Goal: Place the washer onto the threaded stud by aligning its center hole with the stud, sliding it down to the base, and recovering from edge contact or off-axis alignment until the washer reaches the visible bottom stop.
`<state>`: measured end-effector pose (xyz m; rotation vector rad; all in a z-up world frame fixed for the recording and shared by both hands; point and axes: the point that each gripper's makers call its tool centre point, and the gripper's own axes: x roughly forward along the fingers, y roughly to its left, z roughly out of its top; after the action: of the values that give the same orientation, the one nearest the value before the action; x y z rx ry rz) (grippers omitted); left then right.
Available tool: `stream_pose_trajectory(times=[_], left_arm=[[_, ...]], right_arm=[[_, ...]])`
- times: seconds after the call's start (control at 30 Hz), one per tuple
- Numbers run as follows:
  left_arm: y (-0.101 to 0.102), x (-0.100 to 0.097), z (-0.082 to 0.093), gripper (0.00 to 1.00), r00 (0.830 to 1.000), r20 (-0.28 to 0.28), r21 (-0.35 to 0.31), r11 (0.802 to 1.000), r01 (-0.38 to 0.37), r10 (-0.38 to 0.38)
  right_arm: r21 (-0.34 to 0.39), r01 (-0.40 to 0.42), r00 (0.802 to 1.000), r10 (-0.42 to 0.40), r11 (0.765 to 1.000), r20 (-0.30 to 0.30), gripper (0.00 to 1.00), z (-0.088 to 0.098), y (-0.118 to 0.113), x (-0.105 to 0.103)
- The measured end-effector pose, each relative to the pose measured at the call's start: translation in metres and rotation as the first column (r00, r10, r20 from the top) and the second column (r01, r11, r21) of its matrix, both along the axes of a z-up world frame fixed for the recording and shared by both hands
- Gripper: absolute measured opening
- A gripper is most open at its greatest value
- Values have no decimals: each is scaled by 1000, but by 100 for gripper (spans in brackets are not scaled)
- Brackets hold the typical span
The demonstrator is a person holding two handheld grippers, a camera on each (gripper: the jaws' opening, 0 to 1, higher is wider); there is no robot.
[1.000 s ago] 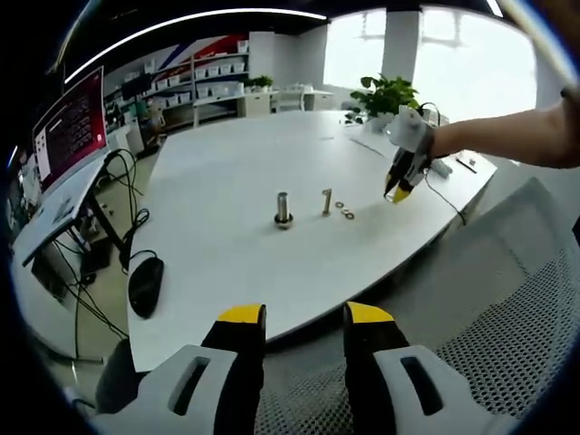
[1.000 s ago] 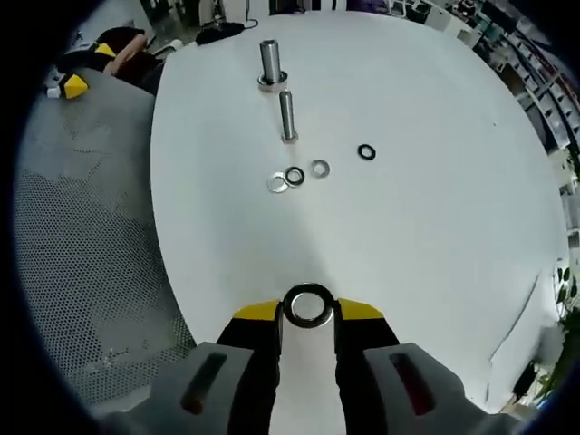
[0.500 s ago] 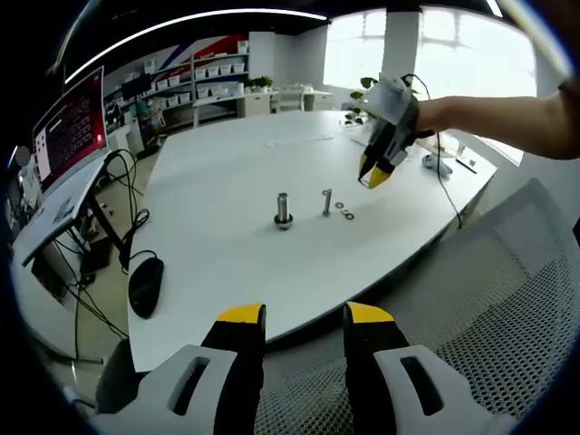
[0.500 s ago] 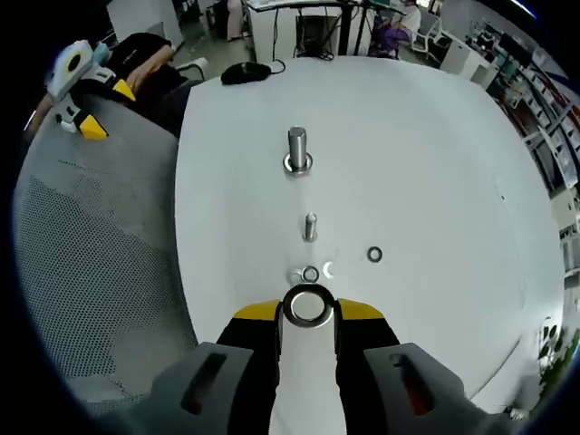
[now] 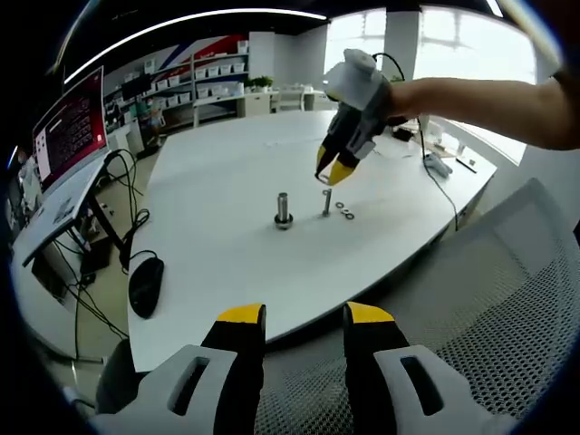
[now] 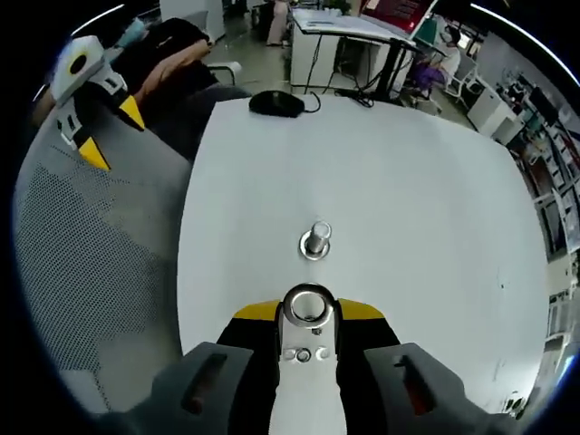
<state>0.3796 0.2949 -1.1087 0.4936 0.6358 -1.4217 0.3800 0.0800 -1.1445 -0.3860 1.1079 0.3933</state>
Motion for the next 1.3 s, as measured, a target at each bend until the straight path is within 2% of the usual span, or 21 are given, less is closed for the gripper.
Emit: stream_pose_trajectory(times=[0.17, 0.27, 0.3, 0.53, 0.93, 1.3], left_arm=[[0, 0, 1, 33, 1000, 0, -3, 1000, -3, 3], [0, 1, 0, 33, 1000, 0, -5, 1000, -6, 6], [0, 1, 0, 33, 1000, 0, -6, 1000, -6, 6], [0, 1, 1, 34, 1000, 2, -8, 1000, -13, 13], [0, 1, 1, 34, 1000, 2, -11, 1000, -17, 17], [0, 2, 1, 34, 1000, 1, -16, 1000, -17, 17]], right_arm=[[-27, -37, 999, 37, 999, 21, 23, -1, 8, 22], [-75, -63, 998, 63, 995, -4, 23, -7, 3, 35], [-78, -62, 998, 61, 995, -16, 23, -6, 3, 32], [-94, -99, 994, 94, 991, -52, 23, -16, 6, 50], [-119, -169, 977, 150, 978, -153, 23, -36, 12, 51], [-121, -186, 969, 161, 975, -188, 23, -64, 11, 49]])
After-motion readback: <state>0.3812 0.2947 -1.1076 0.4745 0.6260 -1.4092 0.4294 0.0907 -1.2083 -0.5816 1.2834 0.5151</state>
